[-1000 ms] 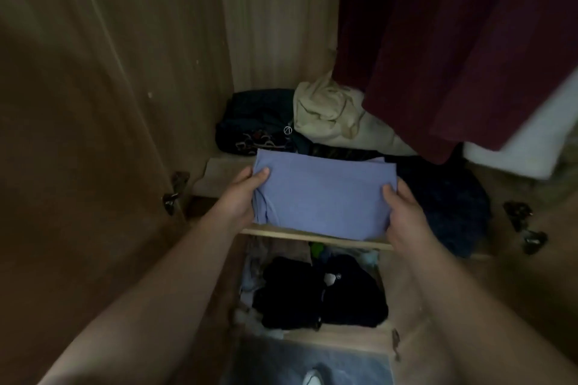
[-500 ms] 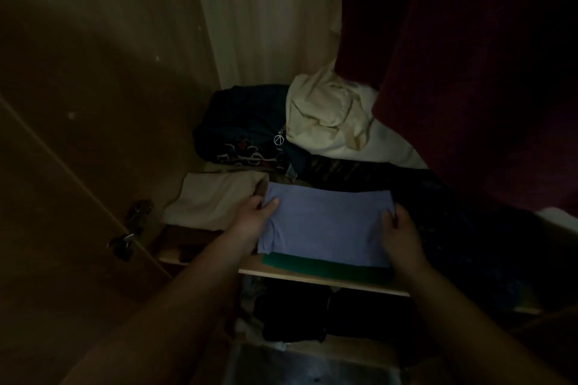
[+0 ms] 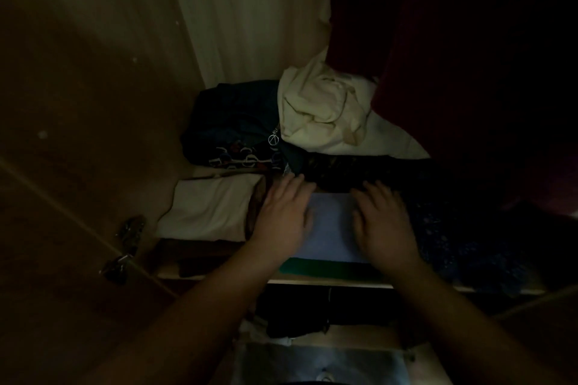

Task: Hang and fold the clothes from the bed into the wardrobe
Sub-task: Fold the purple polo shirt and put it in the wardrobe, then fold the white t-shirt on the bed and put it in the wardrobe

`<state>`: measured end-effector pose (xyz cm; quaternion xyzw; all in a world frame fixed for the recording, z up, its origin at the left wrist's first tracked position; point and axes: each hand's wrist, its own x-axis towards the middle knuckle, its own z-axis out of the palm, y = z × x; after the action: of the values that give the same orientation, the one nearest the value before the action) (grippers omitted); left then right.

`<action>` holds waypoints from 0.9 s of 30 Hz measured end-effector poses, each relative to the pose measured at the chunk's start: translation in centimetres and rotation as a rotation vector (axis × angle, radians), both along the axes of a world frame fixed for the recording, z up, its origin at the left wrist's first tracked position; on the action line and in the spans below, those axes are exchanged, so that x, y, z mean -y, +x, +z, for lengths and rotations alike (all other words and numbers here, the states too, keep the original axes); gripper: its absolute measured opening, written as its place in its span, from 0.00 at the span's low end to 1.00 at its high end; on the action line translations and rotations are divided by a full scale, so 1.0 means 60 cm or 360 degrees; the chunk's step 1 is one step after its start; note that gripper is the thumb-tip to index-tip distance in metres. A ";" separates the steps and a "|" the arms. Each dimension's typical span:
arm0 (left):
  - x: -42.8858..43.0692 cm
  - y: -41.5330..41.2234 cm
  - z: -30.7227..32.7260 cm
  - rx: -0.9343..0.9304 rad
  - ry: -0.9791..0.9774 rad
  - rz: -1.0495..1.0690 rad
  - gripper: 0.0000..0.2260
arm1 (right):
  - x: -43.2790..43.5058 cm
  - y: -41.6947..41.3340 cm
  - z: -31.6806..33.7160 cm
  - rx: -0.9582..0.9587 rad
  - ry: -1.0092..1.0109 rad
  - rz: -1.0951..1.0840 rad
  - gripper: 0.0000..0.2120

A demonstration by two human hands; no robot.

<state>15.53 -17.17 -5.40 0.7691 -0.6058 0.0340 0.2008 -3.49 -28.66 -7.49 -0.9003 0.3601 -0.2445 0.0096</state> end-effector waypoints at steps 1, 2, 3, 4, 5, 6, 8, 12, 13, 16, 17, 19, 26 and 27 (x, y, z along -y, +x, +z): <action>0.008 -0.006 -0.006 0.0041 0.0061 -0.0066 0.27 | 0.000 0.007 -0.005 -0.0099 0.0035 0.0023 0.23; 0.014 -0.010 -0.016 0.0076 0.0167 -0.0088 0.29 | 0.000 0.011 -0.009 -0.0183 0.0072 0.0013 0.24; 0.016 -0.013 -0.028 0.0090 0.0298 -0.0082 0.30 | 0.001 0.012 -0.018 -0.0241 0.0096 0.0008 0.25; 0.015 -0.014 -0.043 0.0088 0.0389 -0.0077 0.31 | -0.001 0.009 -0.023 -0.0284 0.0120 -0.0004 0.25; 0.011 -0.016 -0.059 0.0068 0.0430 -0.0082 0.31 | -0.001 0.004 -0.033 -0.0320 0.0130 -0.0008 0.25; 0.007 -0.018 -0.075 0.0052 0.0427 -0.0094 0.30 | -0.003 -0.001 -0.039 -0.0356 0.0145 -0.0019 0.26; 0.001 -0.020 -0.096 0.0032 0.0386 -0.0084 0.28 | -0.005 -0.009 -0.048 -0.0432 0.0208 -0.0047 0.28; 0.003 -0.021 -0.111 -0.0030 0.0425 -0.0025 0.31 | 0.000 -0.008 -0.056 -0.0450 0.0304 -0.0047 0.29; 0.004 -0.020 -0.111 -0.0051 0.0414 -0.0023 0.31 | 0.002 -0.008 -0.056 -0.0437 0.0323 -0.0037 0.29; 0.005 -0.016 -0.112 -0.0058 0.0407 -0.0025 0.29 | 0.005 -0.008 -0.054 -0.0415 0.0366 -0.0008 0.27; 0.004 -0.018 -0.110 -0.0055 0.0425 -0.0020 0.29 | 0.005 -0.009 -0.054 -0.0408 0.0369 -0.0008 0.27; 0.003 -0.022 -0.104 -0.0016 0.0473 -0.0008 0.31 | 0.005 -0.009 -0.054 -0.0403 0.0368 -0.0012 0.27; -0.021 -0.044 -0.033 0.0043 0.0597 -0.0034 0.30 | -0.026 -0.039 0.002 -0.0484 0.0327 -0.0036 0.28; -0.030 -0.049 -0.021 0.0043 0.0585 -0.0037 0.29 | -0.039 -0.048 0.018 -0.0467 0.0338 -0.0080 0.28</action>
<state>12.60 -15.36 -6.63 0.7853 -0.6133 -0.0692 0.0492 -6.38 -26.35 -6.44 -0.9109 0.4038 -0.0713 0.0459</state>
